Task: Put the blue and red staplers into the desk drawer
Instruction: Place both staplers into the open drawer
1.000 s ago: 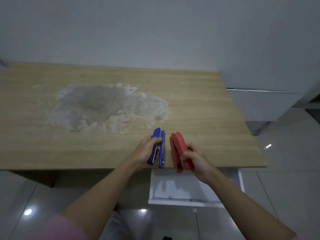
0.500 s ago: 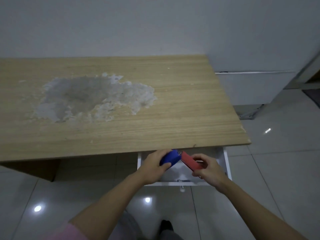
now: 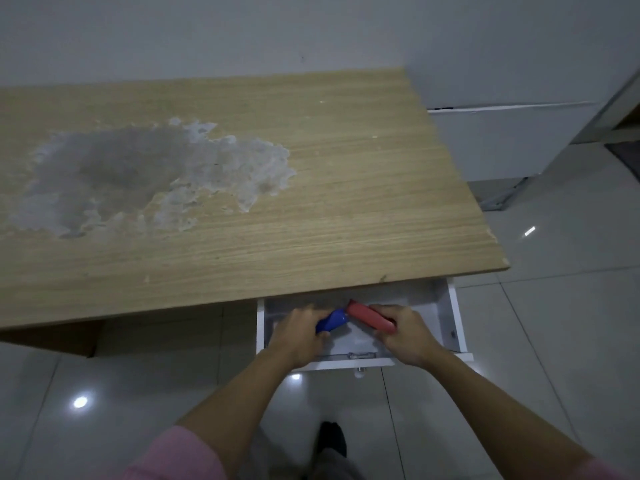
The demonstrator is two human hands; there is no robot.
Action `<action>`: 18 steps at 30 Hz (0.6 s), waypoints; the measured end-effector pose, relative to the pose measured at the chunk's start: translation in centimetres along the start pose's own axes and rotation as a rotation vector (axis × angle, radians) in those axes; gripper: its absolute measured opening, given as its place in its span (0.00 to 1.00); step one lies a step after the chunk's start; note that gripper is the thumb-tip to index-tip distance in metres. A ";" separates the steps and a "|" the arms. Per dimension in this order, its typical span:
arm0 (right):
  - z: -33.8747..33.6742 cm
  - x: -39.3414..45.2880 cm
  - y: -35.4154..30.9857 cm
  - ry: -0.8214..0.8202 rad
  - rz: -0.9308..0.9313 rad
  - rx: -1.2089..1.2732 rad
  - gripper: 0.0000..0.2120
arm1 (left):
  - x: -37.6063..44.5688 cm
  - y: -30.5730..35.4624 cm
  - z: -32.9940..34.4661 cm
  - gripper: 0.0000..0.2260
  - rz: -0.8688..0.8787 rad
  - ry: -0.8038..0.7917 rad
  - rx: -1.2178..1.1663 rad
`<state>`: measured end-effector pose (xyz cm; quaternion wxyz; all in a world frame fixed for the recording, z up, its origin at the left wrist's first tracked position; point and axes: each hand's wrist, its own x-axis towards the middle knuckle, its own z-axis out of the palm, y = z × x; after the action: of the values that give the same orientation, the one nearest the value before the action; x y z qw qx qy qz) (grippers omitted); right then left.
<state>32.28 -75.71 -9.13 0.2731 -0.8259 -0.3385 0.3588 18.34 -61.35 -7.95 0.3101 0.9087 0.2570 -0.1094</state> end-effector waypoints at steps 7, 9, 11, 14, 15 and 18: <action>0.8 0.4 1.5 0.031 0.010 -0.061 0.23 | 0.8 -0.8 1.9 0.15 -0.028 -0.012 0.019; 0.8 0.4 1.8 0.029 0.006 -0.090 0.23 | 0.8 -1.0 2.0 0.16 -0.010 -0.041 0.036; 0.6 0.4 2.1 0.016 0.011 -0.147 0.24 | 0.9 -1.2 2.2 0.18 0.006 -0.065 0.062; 0.3 0.3 2.5 0.008 0.025 -0.217 0.24 | 1.0 -1.1 2.2 0.18 0.016 -0.076 0.082; 0.3 0.3 2.6 0.006 0.025 -0.252 0.24 | 1.0 -1.0 2.2 0.18 0.017 -0.084 0.082; 0.6 0.2 2.8 0.011 0.020 -0.369 0.25 | 1.1 -0.9 2.2 0.17 0.028 -0.122 0.083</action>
<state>32.90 -77.18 -11.51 0.1153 -0.8673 -0.3887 0.2889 18.71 -61.66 -10.50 0.2887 0.9160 0.2201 -0.1708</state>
